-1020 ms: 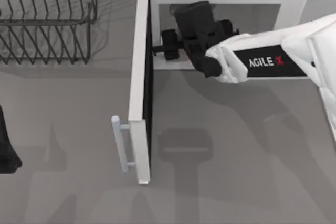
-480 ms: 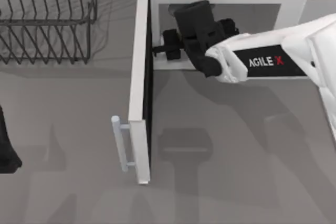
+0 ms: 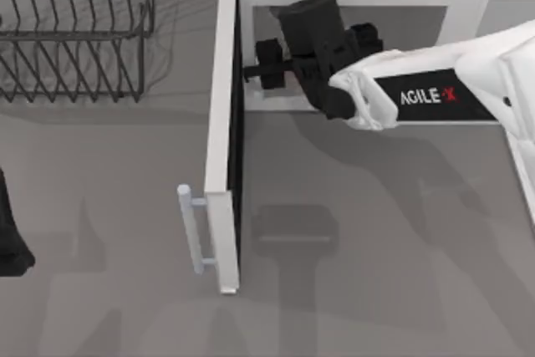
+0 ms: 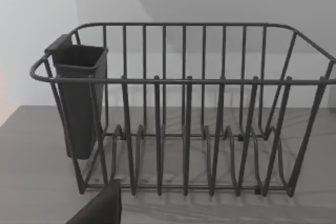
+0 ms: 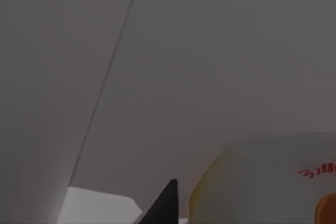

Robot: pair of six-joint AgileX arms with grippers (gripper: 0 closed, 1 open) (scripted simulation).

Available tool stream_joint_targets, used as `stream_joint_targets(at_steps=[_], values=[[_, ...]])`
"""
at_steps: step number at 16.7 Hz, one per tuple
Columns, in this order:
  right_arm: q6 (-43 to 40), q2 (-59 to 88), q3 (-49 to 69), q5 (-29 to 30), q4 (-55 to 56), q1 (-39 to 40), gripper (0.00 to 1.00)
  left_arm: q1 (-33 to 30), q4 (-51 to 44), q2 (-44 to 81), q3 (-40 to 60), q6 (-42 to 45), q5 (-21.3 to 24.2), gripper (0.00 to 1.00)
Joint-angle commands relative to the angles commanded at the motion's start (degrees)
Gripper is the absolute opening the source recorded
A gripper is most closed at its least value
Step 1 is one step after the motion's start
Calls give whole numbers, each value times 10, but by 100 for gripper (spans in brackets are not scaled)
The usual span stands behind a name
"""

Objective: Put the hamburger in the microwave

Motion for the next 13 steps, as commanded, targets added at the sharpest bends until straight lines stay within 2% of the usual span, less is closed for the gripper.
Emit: stream_joint_targets(at_steps=[5, 13], values=[[25, -66, -69, 31, 34, 35, 100, 0, 0, 0, 0, 0, 0, 100], [84, -183, -262, 95, 91, 118, 100, 0, 0, 0, 0, 0, 0, 100]])
